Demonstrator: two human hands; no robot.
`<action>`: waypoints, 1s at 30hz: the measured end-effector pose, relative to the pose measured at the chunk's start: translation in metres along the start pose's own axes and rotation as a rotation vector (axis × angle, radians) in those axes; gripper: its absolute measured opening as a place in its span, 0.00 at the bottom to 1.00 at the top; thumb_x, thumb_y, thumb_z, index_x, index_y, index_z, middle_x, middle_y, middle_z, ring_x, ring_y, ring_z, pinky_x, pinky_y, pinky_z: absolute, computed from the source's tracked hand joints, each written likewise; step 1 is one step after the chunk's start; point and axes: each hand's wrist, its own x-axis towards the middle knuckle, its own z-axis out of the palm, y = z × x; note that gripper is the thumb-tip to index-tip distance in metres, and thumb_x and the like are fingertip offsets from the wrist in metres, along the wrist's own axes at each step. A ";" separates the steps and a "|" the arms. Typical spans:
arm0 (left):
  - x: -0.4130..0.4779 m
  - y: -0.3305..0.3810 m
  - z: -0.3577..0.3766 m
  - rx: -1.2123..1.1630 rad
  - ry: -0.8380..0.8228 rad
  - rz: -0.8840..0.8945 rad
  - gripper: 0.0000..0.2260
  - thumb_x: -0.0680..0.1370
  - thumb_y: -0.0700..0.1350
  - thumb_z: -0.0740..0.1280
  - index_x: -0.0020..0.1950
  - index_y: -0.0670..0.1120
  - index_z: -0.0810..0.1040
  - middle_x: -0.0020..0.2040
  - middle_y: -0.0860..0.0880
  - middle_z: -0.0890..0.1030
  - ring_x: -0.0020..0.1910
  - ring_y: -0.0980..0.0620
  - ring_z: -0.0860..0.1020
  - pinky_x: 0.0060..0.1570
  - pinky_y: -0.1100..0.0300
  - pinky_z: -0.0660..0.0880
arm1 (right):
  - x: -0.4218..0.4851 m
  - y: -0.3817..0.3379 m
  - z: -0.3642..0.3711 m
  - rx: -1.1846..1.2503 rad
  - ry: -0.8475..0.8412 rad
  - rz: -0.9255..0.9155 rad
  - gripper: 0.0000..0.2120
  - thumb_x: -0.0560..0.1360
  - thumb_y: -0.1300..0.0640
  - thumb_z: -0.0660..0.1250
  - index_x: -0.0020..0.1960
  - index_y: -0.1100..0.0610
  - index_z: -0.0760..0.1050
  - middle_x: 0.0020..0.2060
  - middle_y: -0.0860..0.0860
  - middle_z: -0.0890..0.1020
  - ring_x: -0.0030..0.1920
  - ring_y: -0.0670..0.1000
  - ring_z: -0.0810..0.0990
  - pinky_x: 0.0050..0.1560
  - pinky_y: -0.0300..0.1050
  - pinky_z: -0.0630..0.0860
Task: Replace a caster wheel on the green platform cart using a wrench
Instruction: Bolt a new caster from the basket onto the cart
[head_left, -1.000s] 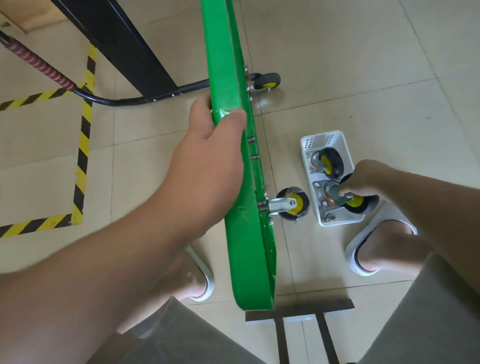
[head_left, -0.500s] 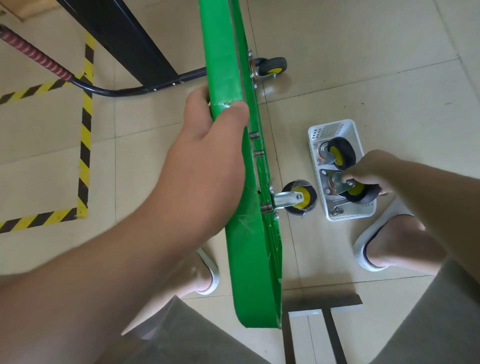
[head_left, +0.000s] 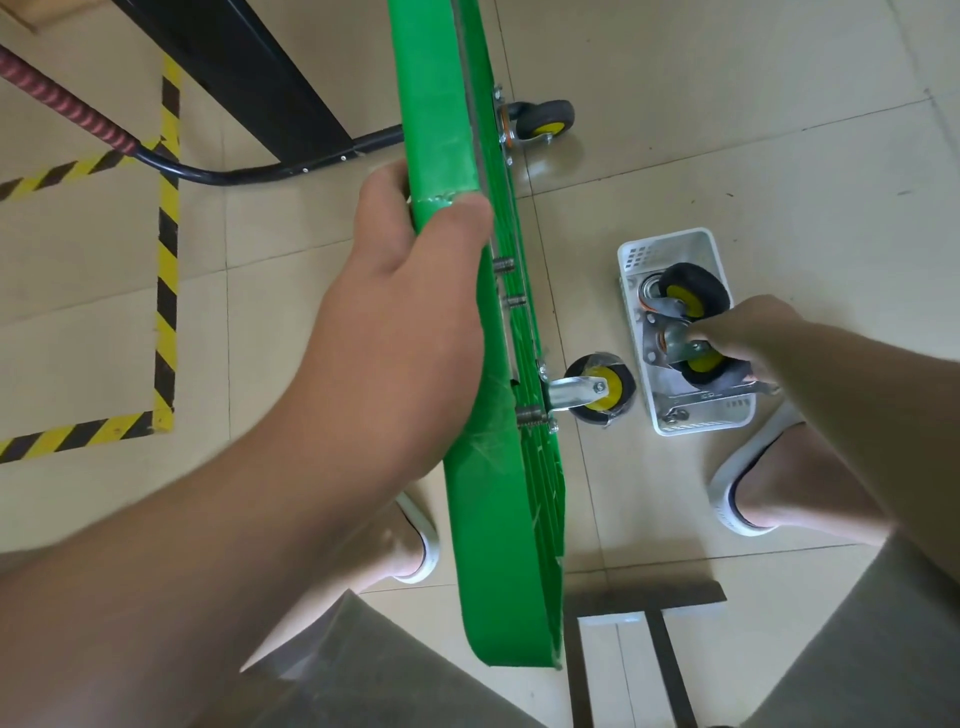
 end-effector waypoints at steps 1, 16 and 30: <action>0.000 0.001 0.000 -0.009 0.002 -0.001 0.07 0.84 0.56 0.56 0.54 0.63 0.73 0.29 0.61 0.76 0.24 0.62 0.71 0.22 0.68 0.69 | 0.003 0.000 0.001 0.024 0.002 0.008 0.26 0.67 0.51 0.81 0.56 0.63 0.75 0.44 0.61 0.82 0.40 0.60 0.83 0.37 0.47 0.76; 0.002 -0.008 0.008 -0.004 0.032 0.214 0.17 0.86 0.51 0.57 0.69 0.44 0.73 0.39 0.56 0.70 0.31 0.64 0.68 0.30 0.74 0.67 | 0.007 0.010 0.007 -0.176 0.139 -0.109 0.15 0.68 0.53 0.77 0.41 0.60 0.74 0.35 0.57 0.79 0.34 0.56 0.78 0.38 0.46 0.75; 0.007 -0.008 0.011 0.168 0.089 -0.045 0.09 0.85 0.59 0.55 0.54 0.70 0.73 0.44 0.49 0.79 0.42 0.46 0.79 0.40 0.49 0.75 | 0.023 0.020 0.040 -0.259 0.222 -0.235 0.13 0.74 0.50 0.70 0.44 0.60 0.74 0.33 0.55 0.76 0.32 0.53 0.73 0.40 0.47 0.71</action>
